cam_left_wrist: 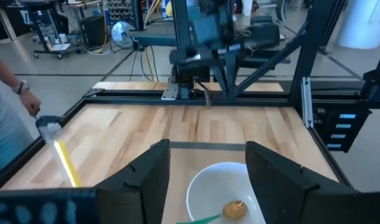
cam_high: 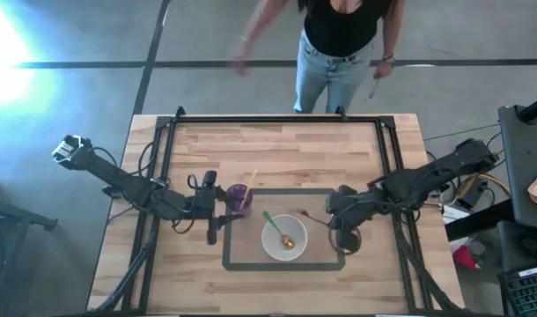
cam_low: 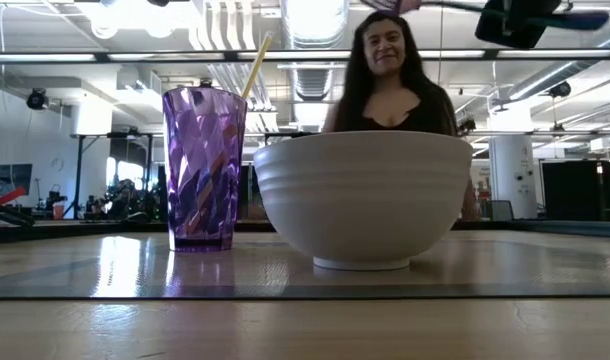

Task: Pick & Place Utensil
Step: Put the purple fork into the white bowl on the transparent mat

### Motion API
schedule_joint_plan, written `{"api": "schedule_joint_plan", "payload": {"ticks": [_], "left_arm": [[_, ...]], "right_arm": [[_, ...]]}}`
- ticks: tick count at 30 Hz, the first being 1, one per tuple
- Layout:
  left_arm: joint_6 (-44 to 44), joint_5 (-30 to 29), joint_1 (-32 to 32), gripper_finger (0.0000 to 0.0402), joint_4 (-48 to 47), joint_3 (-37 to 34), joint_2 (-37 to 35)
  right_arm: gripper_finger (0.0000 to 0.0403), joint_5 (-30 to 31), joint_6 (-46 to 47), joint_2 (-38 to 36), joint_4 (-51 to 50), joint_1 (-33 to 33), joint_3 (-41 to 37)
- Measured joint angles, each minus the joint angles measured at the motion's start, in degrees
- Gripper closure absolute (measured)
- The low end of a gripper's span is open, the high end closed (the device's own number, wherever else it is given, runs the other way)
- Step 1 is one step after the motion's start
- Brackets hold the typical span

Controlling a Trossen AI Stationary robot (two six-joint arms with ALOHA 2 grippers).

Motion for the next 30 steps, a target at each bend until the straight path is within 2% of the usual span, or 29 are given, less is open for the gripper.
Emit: {"api": "schedule_joint_plan", "payload": {"ticks": [5, 16, 23, 30], "left_arm": [[-0.01, 1.46, 0.62, 0.0200, -2.22, 2.38, 1.63], [-0.83, 8.82, 4.80, 0.0200, -17.19, 14.38, 9.58], [-0.86, 13.41, 5.44, 0.0200, -19.51, 19.26, 14.80], [-0.86, 14.48, 5.46, 0.0200, -19.61, 21.57, 20.26]], "right_arm": [[0.0390, -1.81, -3.85, 5.54, -1.24, -1.13, 2.08], [0.0390, -3.81, -9.95, 14.29, -10.56, -4.71, 12.90], [0.0390, -9.01, -12.75, 18.15, -11.51, -7.09, 14.04], [0.0390, -10.24, -14.41, 20.96, -11.41, -7.74, 14.15]]}}
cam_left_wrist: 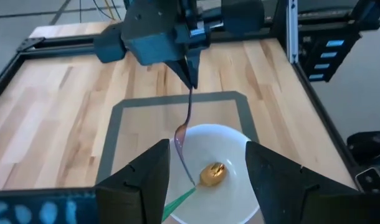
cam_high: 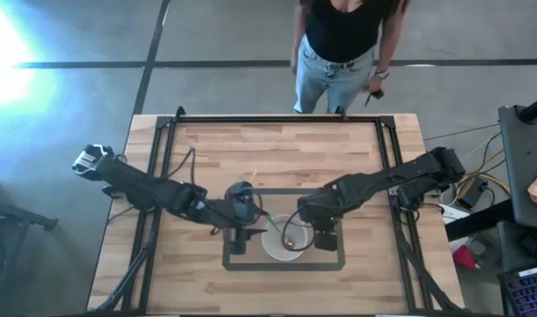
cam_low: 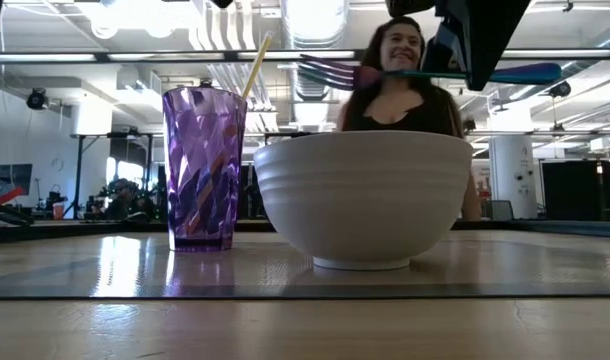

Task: Pick & Place Utensil
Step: Put the purple fork into the white bowl on the transparent mat

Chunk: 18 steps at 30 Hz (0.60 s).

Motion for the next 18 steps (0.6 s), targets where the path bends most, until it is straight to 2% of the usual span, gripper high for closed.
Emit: {"api": "schedule_joint_plan", "payload": {"ticks": [9, 18], "left_arm": [[0.00, -0.01, 0.07, 0.0200, -0.13, 1.89, 5.46], [-1.14, -0.05, 0.09, 0.0200, 0.00, 2.34, 7.90]], "right_arm": [[0.0390, -0.05, -1.68, 0.62, 1.07, 0.07, 0.26], [0.0390, -0.03, -2.65, 0.64, 2.63, 0.07, 1.94]]}}
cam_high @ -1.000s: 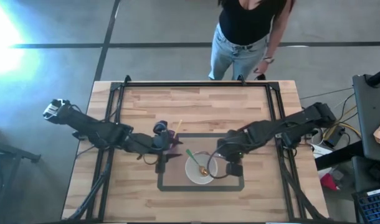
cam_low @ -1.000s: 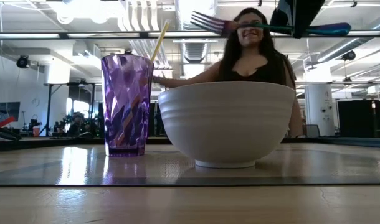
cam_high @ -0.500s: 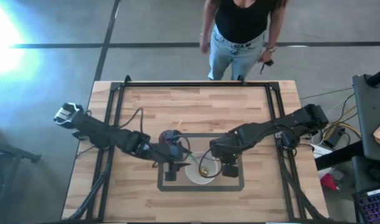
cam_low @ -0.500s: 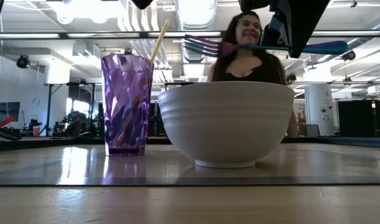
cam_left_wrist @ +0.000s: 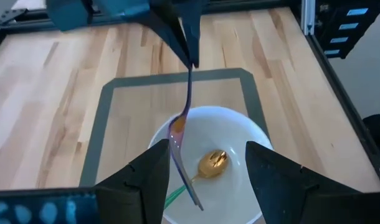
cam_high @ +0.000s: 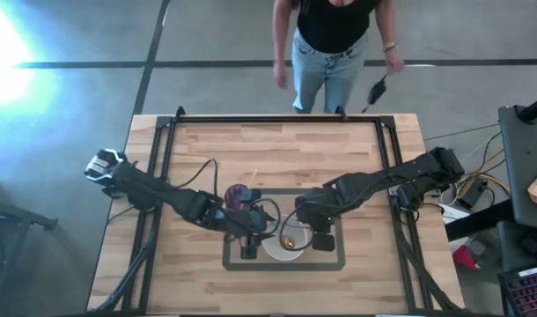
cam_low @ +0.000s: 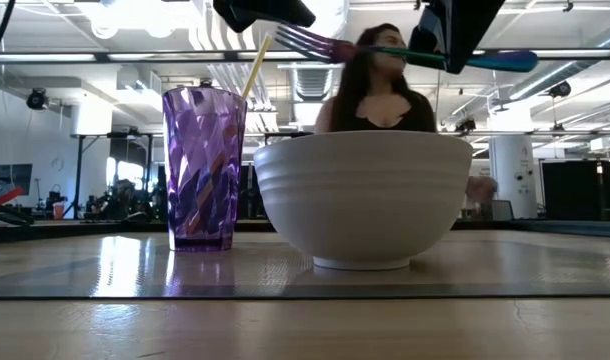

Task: Pick & Place Utensil
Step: Put the purple fork into the white bowl on the transparent mat

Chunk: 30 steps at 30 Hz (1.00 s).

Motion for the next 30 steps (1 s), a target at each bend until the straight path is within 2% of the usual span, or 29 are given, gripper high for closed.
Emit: {"api": "schedule_joint_plan", "payload": {"ticks": [12, 18, 23, 30], "left_arm": [[-0.33, -1.64, 0.36, 0.0200, -0.04, 0.00, 0.69], [-3.69, -1.68, 1.15, 0.0208, -2.14, -0.06, 0.69], [-4.55, -0.87, 1.62, 0.0243, -2.18, -0.09, 0.72], [-4.59, 0.89, 1.64, 0.0320, -2.21, -0.09, 0.72]], "right_arm": [[0.0390, 0.00, -0.07, -0.02, -0.01, 0.24, 1.66], [0.0390, 0.02, -0.07, -0.02, -0.04, 0.42, 1.67], [0.0390, 0.02, -0.07, -0.02, -0.04, 0.42, 1.67], [0.0390, 0.02, -0.07, -0.02, -0.04, 0.42, 1.67]]}}
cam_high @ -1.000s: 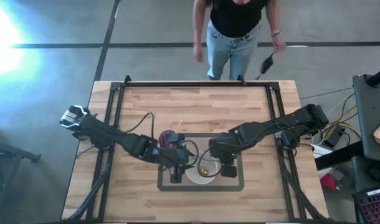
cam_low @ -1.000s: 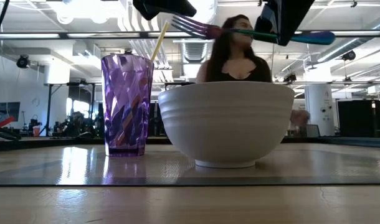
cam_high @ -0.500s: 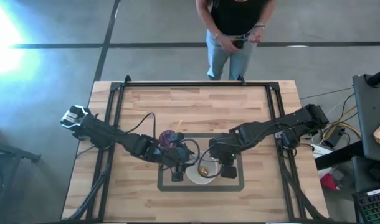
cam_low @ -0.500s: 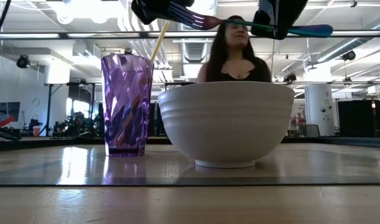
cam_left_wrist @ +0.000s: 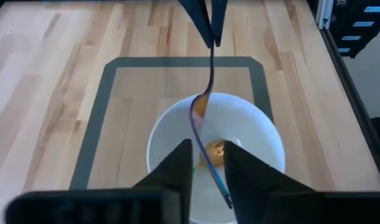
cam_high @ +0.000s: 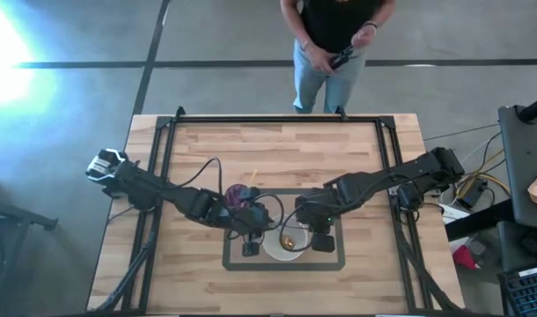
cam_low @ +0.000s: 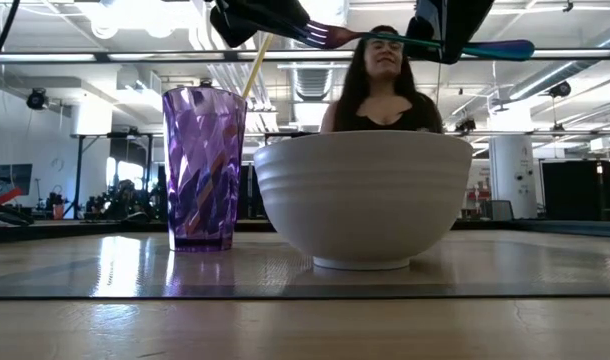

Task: Pick & Place Utensil
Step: Put the purple fork into the white bowl on the transparent mat

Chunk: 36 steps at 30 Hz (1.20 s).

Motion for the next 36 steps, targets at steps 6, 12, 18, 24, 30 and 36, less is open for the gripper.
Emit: {"api": "schedule_joint_plan", "payload": {"ticks": [6, 12, 18, 24, 30, 36], "left_arm": [[0.16, -0.62, 0.19, 0.0389, -0.06, 0.00, 0.00], [0.24, -0.56, 0.33, 0.0393, 0.00, -0.02, 0.00], [0.24, -0.76, 0.35, 0.0397, 0.00, 0.00, -0.02], [-0.08, -1.83, 0.34, 0.0399, -0.77, 0.00, -0.07], [0.11, -1.82, 0.33, 0.0401, -1.16, 0.00, -0.09], [0.45, -0.29, 0.05, 0.0401, -1.56, -0.02, -0.11]], "right_arm": [[0.0390, -0.05, 0.02, 0.00, -0.02, 0.02, 0.00], [0.0390, -0.20, -0.11, 0.00, -0.02, 0.02, 0.00], [0.0390, -0.17, -0.09, 0.00, 0.00, 0.02, 0.00], [0.0388, 0.10, 0.05, 0.00, 0.02, -0.01, 0.00], [0.0348, 0.00, 0.00, 0.00, 0.05, 0.02, 0.00], [0.0284, 0.42, 0.02, -0.02, -0.46, -0.15, 0.00]]}}
